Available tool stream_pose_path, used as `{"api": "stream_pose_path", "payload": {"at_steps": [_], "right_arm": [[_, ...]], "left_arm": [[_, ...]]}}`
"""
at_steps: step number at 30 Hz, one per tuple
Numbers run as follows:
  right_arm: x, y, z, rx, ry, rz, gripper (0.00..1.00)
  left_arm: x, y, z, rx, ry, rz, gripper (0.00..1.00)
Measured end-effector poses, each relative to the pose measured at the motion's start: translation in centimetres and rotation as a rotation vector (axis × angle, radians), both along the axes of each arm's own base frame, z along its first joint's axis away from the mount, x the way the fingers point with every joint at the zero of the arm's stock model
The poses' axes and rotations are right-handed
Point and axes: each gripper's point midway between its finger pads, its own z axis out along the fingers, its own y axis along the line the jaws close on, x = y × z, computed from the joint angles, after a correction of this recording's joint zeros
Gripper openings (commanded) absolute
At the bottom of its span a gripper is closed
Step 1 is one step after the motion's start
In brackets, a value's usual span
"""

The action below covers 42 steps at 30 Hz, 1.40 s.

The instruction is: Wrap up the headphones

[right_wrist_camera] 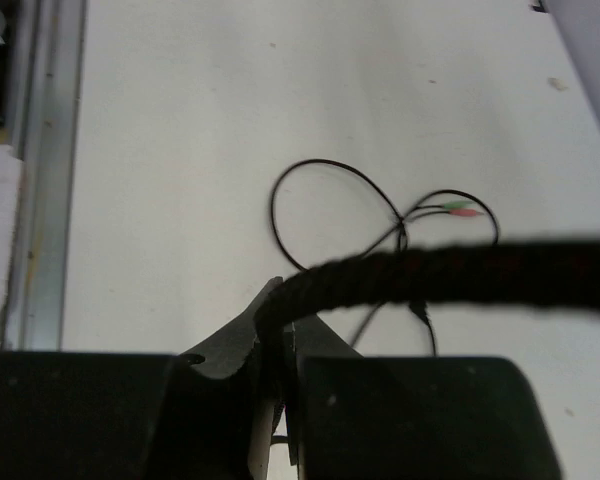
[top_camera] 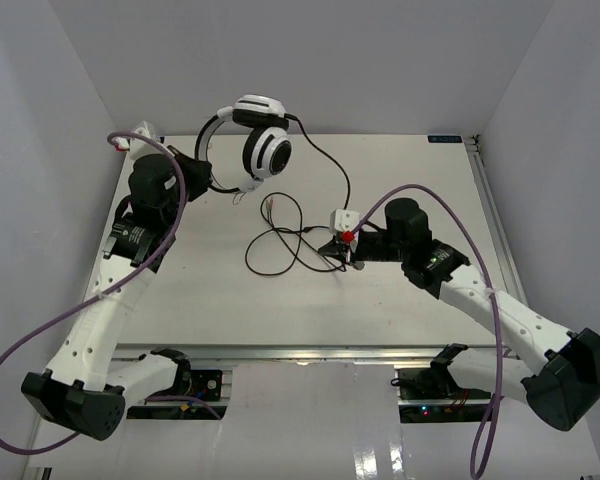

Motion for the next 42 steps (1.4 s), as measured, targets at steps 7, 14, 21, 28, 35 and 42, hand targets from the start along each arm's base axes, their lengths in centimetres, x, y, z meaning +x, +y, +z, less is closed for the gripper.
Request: {"api": "stream_pose_path", "payload": {"at_steps": [7,14,21,28,35,42], "right_arm": [[5.2,-4.4,6.2,-0.195,-0.363,-0.242,0.08],[9.7,-7.7,10.3,-0.387,-0.584,-0.421,0.08],[11.3,-9.2,11.4,-0.481,-0.661,-0.487,0.08],[11.4,-8.0,14.6,-0.409,-0.665,-0.471,0.08],[11.9,-4.8,14.1,-0.340,-0.588,-0.391,0.08],[14.6,-5.9,10.9,-0.363,-0.516,-0.481,0.08]], "left_arm": [[2.9,-0.2,-6.5,0.303,0.116,-0.081,0.00],[2.8,-1.9,-14.7,0.560,0.272,-0.283,0.00],[1.9,-2.4,-18.4,0.677,0.334,-0.391,0.00],[1.3,-5.2,-20.8,0.707,0.351,-0.526,0.00],[-1.6,-12.0,-23.7,0.730,0.348,-0.772,0.00],[-3.0,-13.0,-20.1,0.696,0.201,-0.829,0.00]]}}
